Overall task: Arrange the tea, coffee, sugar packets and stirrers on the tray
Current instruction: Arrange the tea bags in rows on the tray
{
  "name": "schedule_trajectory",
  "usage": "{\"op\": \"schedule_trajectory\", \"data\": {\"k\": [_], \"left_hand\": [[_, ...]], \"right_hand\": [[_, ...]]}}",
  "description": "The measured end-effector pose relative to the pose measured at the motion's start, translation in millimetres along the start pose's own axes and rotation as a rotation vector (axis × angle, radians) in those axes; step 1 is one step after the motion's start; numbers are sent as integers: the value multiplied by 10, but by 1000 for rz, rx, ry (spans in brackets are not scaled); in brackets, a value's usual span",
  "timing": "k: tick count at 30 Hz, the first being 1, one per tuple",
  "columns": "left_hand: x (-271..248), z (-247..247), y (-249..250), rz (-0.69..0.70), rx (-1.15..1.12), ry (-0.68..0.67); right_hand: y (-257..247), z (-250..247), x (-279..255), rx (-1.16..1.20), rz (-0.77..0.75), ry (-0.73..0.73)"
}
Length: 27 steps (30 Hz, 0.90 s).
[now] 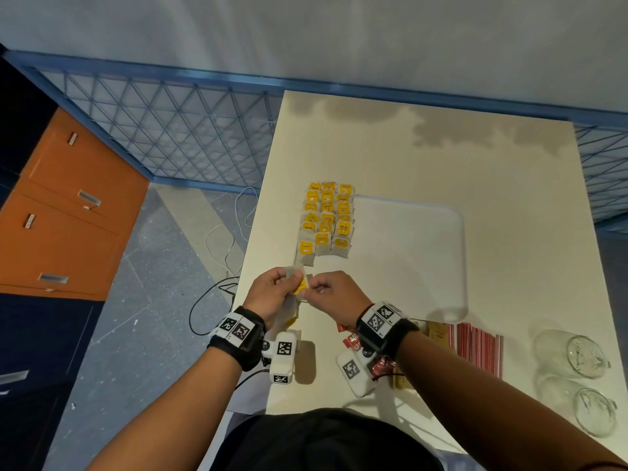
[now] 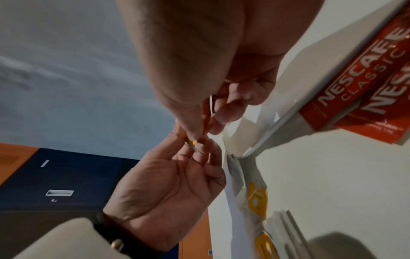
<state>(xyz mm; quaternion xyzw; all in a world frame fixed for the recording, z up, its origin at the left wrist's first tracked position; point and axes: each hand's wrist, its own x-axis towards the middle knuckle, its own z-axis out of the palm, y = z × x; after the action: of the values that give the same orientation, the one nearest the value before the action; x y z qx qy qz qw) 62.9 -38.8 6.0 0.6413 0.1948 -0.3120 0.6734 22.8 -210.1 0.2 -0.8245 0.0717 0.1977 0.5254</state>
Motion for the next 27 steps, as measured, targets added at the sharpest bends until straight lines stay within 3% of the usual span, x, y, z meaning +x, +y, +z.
{"op": "schedule_trajectory", "data": {"k": [5,9,16,22,27], "left_hand": [[11,16,27,-10,-12,18],[-14,30,43,16,109,-20],[-57,88,90,81,153,-42],[-1,-203,27,208,598,1],[-61,-414,-57,165,946,11]], "right_hand": [[1,-84,65,63,65,130],[-31,-144,115,184,87,221],[-90,-185,75,199,64,93],[-42,-380,253,-139,18,130],[-4,-470,443,-353,63,100]]}}
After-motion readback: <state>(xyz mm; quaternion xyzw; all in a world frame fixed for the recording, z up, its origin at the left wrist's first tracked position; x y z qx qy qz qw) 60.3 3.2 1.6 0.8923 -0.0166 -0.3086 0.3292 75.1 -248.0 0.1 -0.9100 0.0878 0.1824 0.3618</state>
